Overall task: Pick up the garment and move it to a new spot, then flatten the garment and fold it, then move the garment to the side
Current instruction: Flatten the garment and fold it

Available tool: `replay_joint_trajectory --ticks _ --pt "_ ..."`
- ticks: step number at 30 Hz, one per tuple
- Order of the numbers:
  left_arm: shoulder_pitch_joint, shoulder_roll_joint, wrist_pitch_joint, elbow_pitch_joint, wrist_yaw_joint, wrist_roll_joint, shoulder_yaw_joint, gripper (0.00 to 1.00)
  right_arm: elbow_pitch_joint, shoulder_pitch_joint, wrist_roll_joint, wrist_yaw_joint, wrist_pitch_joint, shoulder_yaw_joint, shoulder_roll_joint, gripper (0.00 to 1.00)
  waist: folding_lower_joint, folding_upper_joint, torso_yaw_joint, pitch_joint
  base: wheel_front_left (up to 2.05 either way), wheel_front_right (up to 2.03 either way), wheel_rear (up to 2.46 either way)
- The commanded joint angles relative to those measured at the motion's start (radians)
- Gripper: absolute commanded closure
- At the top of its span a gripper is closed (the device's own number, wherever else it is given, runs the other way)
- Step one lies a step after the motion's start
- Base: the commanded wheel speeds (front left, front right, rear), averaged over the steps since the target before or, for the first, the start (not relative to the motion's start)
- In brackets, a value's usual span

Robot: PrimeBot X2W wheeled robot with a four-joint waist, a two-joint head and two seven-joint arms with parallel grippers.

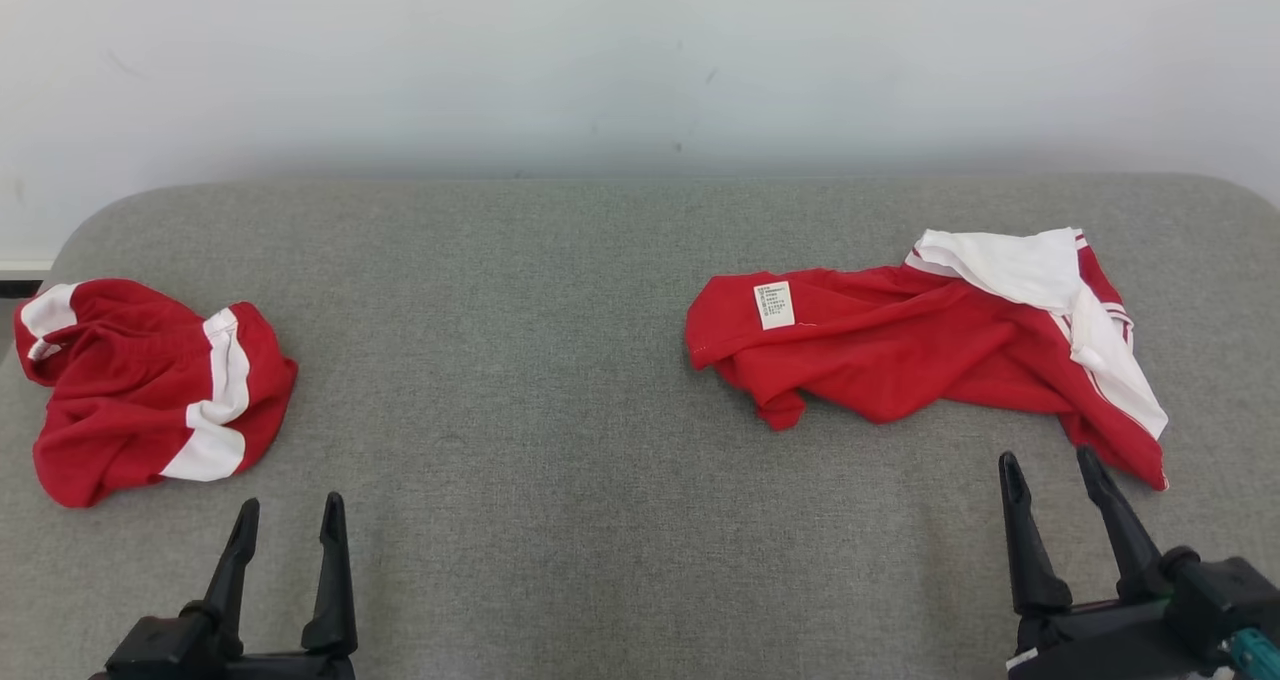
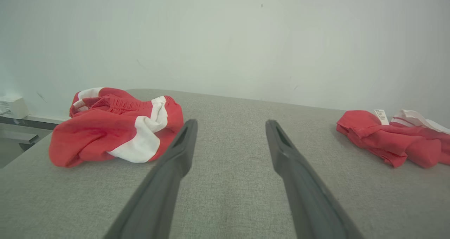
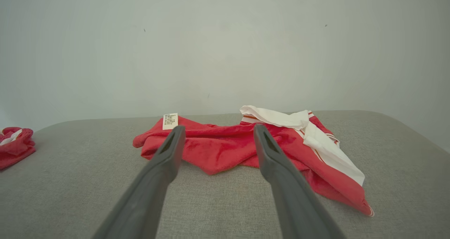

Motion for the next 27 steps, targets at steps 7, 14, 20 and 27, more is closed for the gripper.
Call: replay_joint_trajectory --ticks 7,14,20,27 --pt "0.029 0.001 -0.001 0.0 -0.001 0.031 0.014 0.0 -0.022 0.048 -0.023 -0.002 -0.001 0.001 0.037 0.0 0.0002 0.0001 -0.008 -0.011 0.0 0.0 0.0" --pt "0.042 0.001 -0.001 0.014 -0.002 0.046 0.008 0.0 -0.018 0.051 -0.041 -0.002 -0.001 0.011 0.053 0.0 0.0002 0.0001 -0.007 -0.022 0.0 0.0 0.0" --pt "0.028 0.001 -0.001 0.022 -0.005 0.044 0.002 0.0 -0.017 0.042 -0.042 -0.002 -0.001 0.018 0.057 0.0 0.0002 0.0001 -0.01 -0.015 0.0 0.0 0.0" --pt "-0.131 0.025 -0.001 0.056 -0.012 0.051 -0.053 0.0 -0.02 -0.002 -0.04 -0.002 -0.001 0.028 0.063 0.0 0.0002 0.0001 -0.061 0.044 0.0 0.0 0.0"
